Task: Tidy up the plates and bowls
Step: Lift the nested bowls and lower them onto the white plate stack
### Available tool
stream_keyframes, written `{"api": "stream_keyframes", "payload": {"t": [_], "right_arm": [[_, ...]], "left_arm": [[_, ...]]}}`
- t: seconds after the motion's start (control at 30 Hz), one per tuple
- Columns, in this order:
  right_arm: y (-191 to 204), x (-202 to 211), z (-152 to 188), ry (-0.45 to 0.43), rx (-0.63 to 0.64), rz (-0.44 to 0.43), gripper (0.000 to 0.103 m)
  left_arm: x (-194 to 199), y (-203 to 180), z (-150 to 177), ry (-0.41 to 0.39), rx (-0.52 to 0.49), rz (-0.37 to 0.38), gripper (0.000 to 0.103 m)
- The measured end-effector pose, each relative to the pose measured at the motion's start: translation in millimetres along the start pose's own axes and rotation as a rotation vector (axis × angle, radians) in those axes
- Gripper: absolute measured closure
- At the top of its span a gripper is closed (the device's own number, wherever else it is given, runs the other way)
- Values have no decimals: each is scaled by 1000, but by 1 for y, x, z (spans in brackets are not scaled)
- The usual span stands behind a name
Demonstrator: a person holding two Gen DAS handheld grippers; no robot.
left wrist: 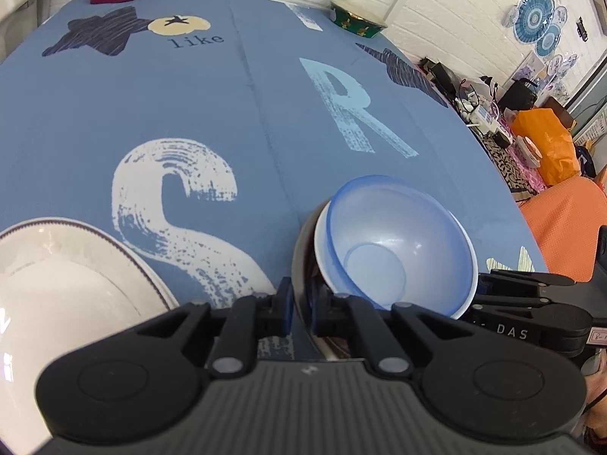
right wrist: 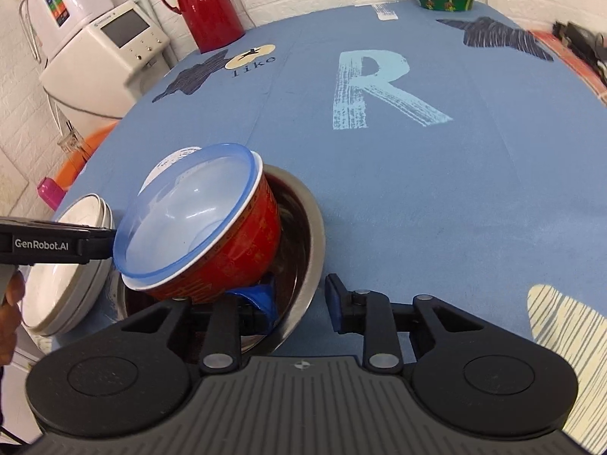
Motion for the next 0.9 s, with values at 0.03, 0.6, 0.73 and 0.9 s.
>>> {"api": "stream_keyframes", "payload": {"t": [0.03,0.6,0.73,0.9], "right_arm": [[1,-1,-1,-1,23,8,91],[0,6,-7,-27,52,35,91],[4,4,-10,-23,18,25,91],[24,7,-25,-53,44,20,91]], "left_arm": [[0,-1,0,0,-4,-8,102],[-7,-9,-11,3,-22,-25,103],[0,-6,-13,-14,-40,-41,103],[19,4,-24,-50,-32,-51,103]]}}
Point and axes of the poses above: each gripper's, at about its wrist camera, not at the fingertips, and x roughly against the way its jaws point, y to its left, z to its underside, the point moved 9 cm from there along -x, roughly the way its jaws point, and after that the axes turned 7 degrees about -y, right-handed, at the moved point
